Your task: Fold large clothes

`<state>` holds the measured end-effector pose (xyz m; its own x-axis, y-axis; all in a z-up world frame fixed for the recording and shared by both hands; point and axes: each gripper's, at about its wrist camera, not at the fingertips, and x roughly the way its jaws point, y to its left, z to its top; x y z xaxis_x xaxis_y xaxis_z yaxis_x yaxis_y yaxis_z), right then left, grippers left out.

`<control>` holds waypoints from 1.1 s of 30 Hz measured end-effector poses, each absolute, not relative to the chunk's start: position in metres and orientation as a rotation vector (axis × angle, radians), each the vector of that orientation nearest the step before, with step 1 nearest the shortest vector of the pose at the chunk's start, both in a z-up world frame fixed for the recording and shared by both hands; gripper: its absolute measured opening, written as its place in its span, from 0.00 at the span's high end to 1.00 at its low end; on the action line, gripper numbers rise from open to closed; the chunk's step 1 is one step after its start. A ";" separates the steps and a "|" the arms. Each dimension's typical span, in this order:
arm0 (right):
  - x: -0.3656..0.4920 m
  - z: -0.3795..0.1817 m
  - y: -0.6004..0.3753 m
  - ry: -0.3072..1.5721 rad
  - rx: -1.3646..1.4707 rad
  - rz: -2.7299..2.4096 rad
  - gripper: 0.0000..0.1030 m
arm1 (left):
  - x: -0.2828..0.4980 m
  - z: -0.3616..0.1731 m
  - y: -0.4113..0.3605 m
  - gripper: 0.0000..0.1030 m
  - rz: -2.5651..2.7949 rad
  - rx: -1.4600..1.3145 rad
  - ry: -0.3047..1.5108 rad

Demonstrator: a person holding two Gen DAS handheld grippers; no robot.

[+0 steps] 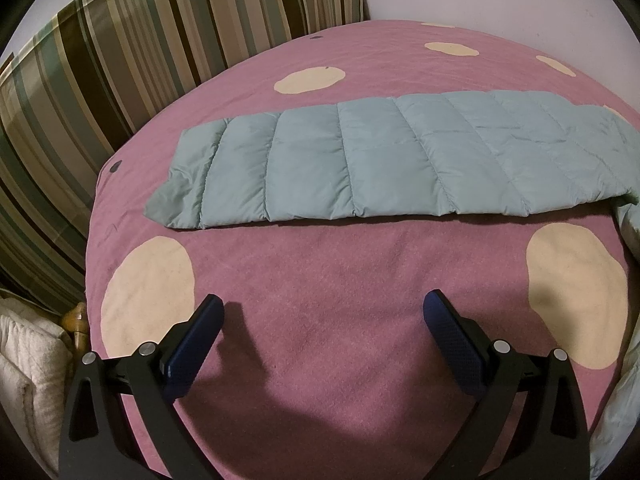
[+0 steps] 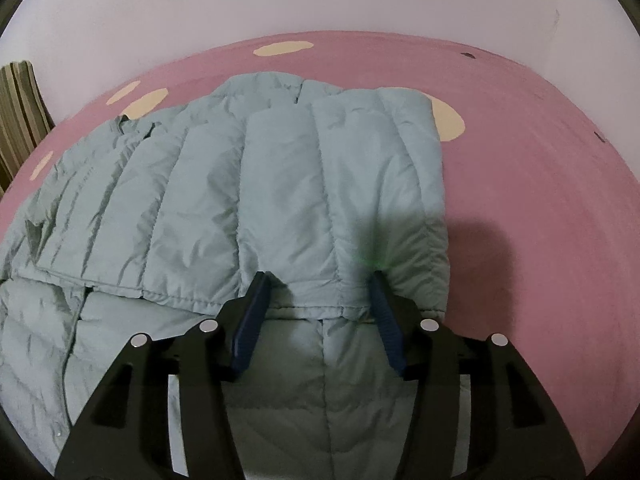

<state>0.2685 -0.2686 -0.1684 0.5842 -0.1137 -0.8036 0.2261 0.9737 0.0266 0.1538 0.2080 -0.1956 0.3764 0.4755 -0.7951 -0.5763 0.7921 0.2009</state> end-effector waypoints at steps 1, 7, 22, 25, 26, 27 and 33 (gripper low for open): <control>0.269 -0.168 -0.267 0.926 0.119 -0.201 0.47 | 0.154 -0.196 0.209 0.04 0.674 -0.118 0.975; 0.268 -0.169 -0.265 0.926 0.093 -0.211 0.45 | 0.150 -0.196 0.217 0.04 0.647 -0.187 0.971; 0.269 -0.168 -0.265 0.921 0.082 -0.214 0.45 | 0.107 -0.174 0.338 0.05 0.674 -0.576 0.815; 0.269 -0.168 -0.264 0.921 0.079 -0.216 0.44 | 0.107 -0.177 0.360 0.13 0.635 -0.637 0.788; 0.270 -0.168 -0.264 0.922 0.078 -0.217 0.44 | 0.109 -0.177 0.364 0.23 0.634 -0.627 0.783; 0.270 -0.168 -0.265 0.921 0.077 -0.218 0.44 | 0.113 -0.178 0.368 0.26 0.622 -0.619 0.783; 0.271 -0.169 -0.264 0.920 0.069 -0.223 0.44 | 0.132 -0.175 0.376 0.56 0.566 -0.573 0.791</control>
<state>0.2706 -0.2640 -0.1687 0.5846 -0.1615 -0.7951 0.2203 0.9748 -0.0360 0.1321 0.3756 -0.1750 0.5751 0.2494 -0.7791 -0.6568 0.7085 -0.2581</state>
